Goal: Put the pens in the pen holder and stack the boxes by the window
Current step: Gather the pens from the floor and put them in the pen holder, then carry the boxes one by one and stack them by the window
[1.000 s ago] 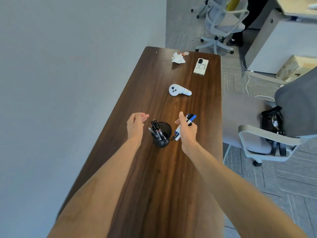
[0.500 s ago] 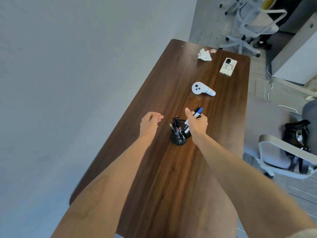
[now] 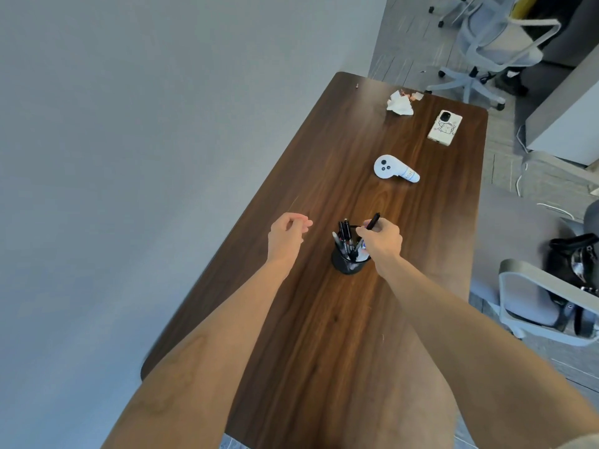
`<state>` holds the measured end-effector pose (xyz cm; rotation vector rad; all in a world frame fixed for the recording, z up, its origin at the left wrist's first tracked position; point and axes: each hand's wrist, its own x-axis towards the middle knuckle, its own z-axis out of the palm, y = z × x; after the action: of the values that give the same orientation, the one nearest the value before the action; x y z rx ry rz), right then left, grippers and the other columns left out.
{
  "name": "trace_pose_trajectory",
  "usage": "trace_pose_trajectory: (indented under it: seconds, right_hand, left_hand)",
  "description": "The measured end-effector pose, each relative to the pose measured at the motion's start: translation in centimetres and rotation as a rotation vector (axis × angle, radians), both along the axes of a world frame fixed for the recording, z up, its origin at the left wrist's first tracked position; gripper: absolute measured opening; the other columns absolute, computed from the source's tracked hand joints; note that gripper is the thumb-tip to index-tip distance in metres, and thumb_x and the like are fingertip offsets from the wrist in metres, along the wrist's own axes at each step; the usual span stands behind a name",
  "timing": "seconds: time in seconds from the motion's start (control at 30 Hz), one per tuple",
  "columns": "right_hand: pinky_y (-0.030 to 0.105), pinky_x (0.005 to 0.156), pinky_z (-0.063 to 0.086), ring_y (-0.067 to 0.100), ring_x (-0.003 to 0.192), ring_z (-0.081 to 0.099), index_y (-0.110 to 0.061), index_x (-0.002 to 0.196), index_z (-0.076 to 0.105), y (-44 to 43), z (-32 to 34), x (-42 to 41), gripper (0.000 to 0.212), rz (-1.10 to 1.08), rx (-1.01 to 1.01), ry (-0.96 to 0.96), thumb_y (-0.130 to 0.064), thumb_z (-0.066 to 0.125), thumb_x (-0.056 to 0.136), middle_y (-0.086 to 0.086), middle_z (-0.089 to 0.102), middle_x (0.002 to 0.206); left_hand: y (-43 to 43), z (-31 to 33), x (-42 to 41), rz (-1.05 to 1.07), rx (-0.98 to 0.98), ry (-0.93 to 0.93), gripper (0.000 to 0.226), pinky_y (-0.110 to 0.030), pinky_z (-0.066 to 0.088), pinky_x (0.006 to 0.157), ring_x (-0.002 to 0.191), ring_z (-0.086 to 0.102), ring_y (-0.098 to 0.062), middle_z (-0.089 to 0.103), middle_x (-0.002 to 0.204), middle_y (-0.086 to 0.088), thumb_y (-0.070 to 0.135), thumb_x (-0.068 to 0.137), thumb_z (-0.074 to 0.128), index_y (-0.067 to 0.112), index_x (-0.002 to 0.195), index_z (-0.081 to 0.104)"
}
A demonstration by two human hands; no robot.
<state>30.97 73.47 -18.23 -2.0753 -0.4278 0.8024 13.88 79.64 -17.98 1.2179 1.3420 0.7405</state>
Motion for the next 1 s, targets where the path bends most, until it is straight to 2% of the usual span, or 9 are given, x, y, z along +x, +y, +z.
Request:
trace_pose_trajectory:
  seconds: [0.07, 0.23, 0.37, 0.47, 0.6, 0.73, 0.9, 1.0]
  right_hand:
    - [0.027, 0.076, 0.053, 0.015, 0.091, 0.063, -0.013, 0.116, 0.067, 0.1, 0.2, 0.0, 0.026, 0.023, -0.005, -0.009, -0.015, 0.071, 0.09, -0.002, 0.065, 0.102]
    - [0.037, 0.09, 0.058, 0.015, 0.1, 0.063, -0.016, 0.119, 0.066, -0.8, 0.6, -0.2, 0.03, 0.039, 0.002, -0.024, -0.015, 0.072, 0.09, -0.002, 0.066, 0.107]
    - [0.039, 0.085, 0.061, 0.014, 0.096, 0.065, -0.016, 0.118, 0.067, -2.1, 2.1, 0.2, 0.028, 0.011, 0.025, -0.042, -0.011, 0.068, 0.091, 0.001, 0.068, 0.112]
    - [0.038, 0.087, 0.061, 0.015, 0.1, 0.062, -0.016, 0.119, 0.067, -2.7, 3.0, 0.4, 0.027, -0.001, 0.024, -0.084, -0.01, 0.063, 0.094, 0.001, 0.065, 0.114]
    - [0.032, 0.081, 0.061, 0.015, 0.1, 0.061, -0.016, 0.12, 0.067, -4.0, 4.2, 0.0, 0.025, -0.018, 0.031, -0.086, -0.011, 0.059, 0.097, -0.001, 0.063, 0.112]
    - [0.027, 0.073, 0.06, 0.019, 0.105, 0.065, -0.014, 0.117, 0.068, -6.9, 5.3, -0.9, 0.023, -0.082, 0.093, -0.043, -0.011, 0.059, 0.097, 0.004, 0.067, 0.115]
    - [0.03, 0.076, 0.06, 0.014, 0.094, 0.065, -0.013, 0.11, 0.07, -12.3, 5.5, -2.9, 0.018, -0.246, 0.213, 0.074, -0.011, 0.055, 0.1, 0.003, 0.069, 0.109]
    - [0.026, 0.066, 0.057, 0.013, 0.084, 0.063, -0.014, 0.109, 0.069, -16.0, 5.4, -3.7, 0.017, -0.374, 0.293, 0.12, -0.01, 0.054, 0.1, 0.005, 0.069, 0.108]
  left_hand:
    - [-0.2, 0.0, -0.1, -0.004, 0.0, 0.003, 0.017, -0.035, 0.055, 0.093, 0.098, 0.066, -0.014, 0.071, 0.104, -0.001, 0.018, 0.098, 0.049, 0.023, 0.091, 0.064]
    - [-0.7, 0.2, -0.6, -0.014, -0.008, 0.021, 0.016, -0.031, 0.054, 0.089, 0.099, 0.064, -0.015, 0.069, 0.105, -0.001, 0.019, 0.098, 0.05, 0.025, 0.09, 0.063]
    - [-1.2, 1.2, -0.6, -0.045, -0.011, 0.012, 0.016, -0.029, 0.053, 0.087, 0.098, 0.064, -0.013, 0.069, 0.103, 0.001, 0.018, 0.099, 0.049, 0.022, 0.093, 0.063]
    - [-1.4, 1.9, -0.7, -0.073, -0.008, 0.001, 0.017, -0.026, 0.052, 0.084, 0.099, 0.064, -0.013, 0.068, 0.104, 0.002, 0.019, 0.099, 0.049, 0.024, 0.091, 0.063]
    - [-1.9, 2.3, -0.7, -0.112, -0.025, -0.008, 0.016, -0.029, 0.053, 0.088, 0.1, 0.064, -0.014, 0.069, 0.106, 0.001, 0.018, 0.099, 0.048, 0.019, 0.096, 0.064]
    - [-3.1, 3.5, -0.2, -0.164, -0.021, -0.035, 0.02, -0.034, 0.054, 0.09, 0.1, 0.065, -0.014, 0.07, 0.107, -0.002, 0.015, 0.098, 0.046, 0.022, 0.091, 0.063]
    - [-6.7, 4.6, 2.4, -0.29, -0.064, -0.113, 0.021, -0.034, 0.057, 0.087, 0.098, 0.067, -0.018, 0.071, 0.103, -0.006, 0.013, 0.097, 0.047, 0.019, 0.088, 0.065]
    - [-10.7, 4.6, 4.7, -0.403, -0.111, -0.135, 0.022, -0.031, 0.056, 0.085, 0.098, 0.067, -0.016, 0.071, 0.099, -0.001, 0.015, 0.1, 0.045, 0.019, 0.092, 0.065]
